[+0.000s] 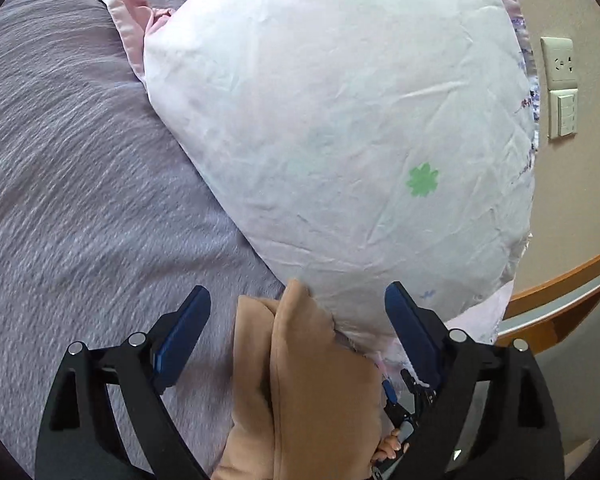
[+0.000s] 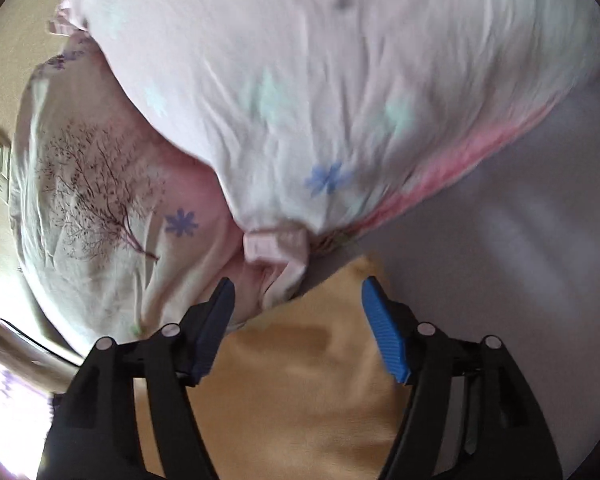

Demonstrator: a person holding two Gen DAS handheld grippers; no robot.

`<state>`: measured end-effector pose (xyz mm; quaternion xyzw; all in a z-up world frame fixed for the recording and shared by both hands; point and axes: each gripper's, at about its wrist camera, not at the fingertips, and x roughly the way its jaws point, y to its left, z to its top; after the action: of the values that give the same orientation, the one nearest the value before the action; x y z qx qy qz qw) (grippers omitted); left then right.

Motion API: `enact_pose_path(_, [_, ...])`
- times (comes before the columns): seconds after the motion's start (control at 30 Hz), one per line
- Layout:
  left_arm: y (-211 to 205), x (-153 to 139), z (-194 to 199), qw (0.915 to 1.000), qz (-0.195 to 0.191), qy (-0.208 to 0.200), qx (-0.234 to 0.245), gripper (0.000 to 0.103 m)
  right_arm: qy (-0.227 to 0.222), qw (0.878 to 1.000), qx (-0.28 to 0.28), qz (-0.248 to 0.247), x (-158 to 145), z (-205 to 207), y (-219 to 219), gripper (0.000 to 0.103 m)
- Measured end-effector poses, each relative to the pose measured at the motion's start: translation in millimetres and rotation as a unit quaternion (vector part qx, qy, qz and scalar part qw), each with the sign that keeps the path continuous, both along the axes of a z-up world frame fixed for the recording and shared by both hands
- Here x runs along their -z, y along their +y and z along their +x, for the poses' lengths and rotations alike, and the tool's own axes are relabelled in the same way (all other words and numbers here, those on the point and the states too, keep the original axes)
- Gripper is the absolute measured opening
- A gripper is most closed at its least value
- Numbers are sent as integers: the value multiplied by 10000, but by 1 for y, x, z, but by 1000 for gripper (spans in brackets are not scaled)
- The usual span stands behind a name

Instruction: Fold small clothes

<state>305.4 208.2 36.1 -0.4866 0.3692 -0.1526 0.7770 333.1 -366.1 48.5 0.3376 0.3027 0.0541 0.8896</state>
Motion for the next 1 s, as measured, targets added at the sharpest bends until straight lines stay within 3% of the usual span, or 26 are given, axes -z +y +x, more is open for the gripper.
enact_pose_path(0.1, [-14,-5,-22,9980,328,59,539,89,-421,9989,-110,-159,-16,-28,0,80])
enact_pose_path(0.2, [-34,0,-40,9933,487,153,1033,89,-529,9966,-422,-462,-25,-50,10,81])
enact_pose_path(0.33, [-51,12,-52,9883,544,415,1361,89,-544,9951,-719,-415,-25,-68,19,84])
enact_pose_path(0.47, [-69,15,-59,9835,984,414,1458,84,-703,9939,-772,-349,-26,-89,10,88])
enact_pose_path(0.5, [-69,17,-60,9840,950,448,1436,79,-744,9938,-762,-318,-26,-94,6,88])
enact_pose_path(0.6, [-74,32,-53,9859,742,721,1315,28,-843,9933,-785,39,-20,-100,-1,89])
enact_pose_path(0.67, [-70,34,-53,9888,513,758,1179,24,-887,9922,-812,314,-16,-102,-3,90])
enact_pose_path(0.77, [-78,10,-53,9911,371,498,1179,22,-1075,9898,-786,513,-16,-110,-9,90])
enact_pose_path(0.83, [-96,-23,-53,9907,421,163,1281,22,-1266,9877,-676,626,-17,-115,-16,90])
enact_pose_path(0.93, [-146,-65,-46,9852,473,-278,1626,22,-1464,9841,-524,856,-17,-123,-27,90])
enact_pose_path(1.0, [-195,-82,-41,9766,505,-497,2030,22,-1550,9825,-427,943,-17,-128,-34,90])
